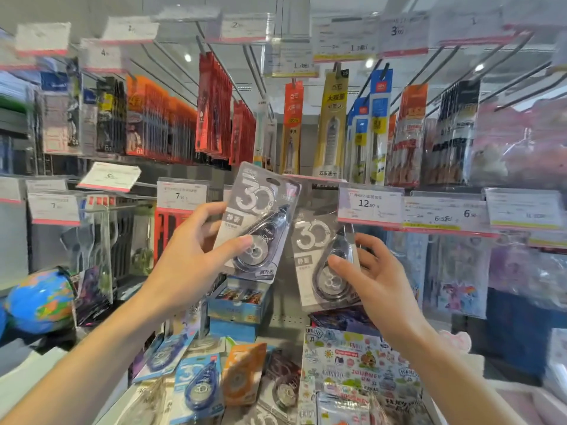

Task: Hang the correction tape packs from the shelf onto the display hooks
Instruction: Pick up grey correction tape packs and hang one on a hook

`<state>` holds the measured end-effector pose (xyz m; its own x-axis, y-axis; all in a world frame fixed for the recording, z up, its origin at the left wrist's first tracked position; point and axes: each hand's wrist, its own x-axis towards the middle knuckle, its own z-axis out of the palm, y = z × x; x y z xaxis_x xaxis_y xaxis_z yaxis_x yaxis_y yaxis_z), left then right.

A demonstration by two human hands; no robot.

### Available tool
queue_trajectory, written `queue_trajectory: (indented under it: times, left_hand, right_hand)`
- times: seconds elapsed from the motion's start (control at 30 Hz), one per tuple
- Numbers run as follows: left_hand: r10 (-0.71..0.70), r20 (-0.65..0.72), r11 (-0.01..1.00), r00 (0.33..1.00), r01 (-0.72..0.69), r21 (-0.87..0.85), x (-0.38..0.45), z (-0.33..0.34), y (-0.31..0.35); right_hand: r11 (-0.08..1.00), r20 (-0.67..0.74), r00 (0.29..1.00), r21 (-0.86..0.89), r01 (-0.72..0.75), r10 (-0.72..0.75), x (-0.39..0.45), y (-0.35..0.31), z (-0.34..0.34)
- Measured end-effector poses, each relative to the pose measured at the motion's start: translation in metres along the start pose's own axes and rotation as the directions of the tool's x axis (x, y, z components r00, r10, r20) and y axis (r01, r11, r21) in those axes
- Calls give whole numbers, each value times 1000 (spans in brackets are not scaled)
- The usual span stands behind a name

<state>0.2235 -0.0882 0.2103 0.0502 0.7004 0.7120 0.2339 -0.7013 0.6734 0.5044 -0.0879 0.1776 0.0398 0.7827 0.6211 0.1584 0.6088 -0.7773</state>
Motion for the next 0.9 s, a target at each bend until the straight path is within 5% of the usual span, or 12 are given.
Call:
queue_trajectory:
  times: [0.47,0.9]
  left_hand:
    - [-35,-14,999,999,35,-33,2,-5,-12]
    - [-36,-48,999,998,34,-37,4,1,-35]
  right_hand:
    - [998,-17,1000,56,13,-12,19,4,22]
    - [984,-217,975,-162,-75,38,43,29,40]
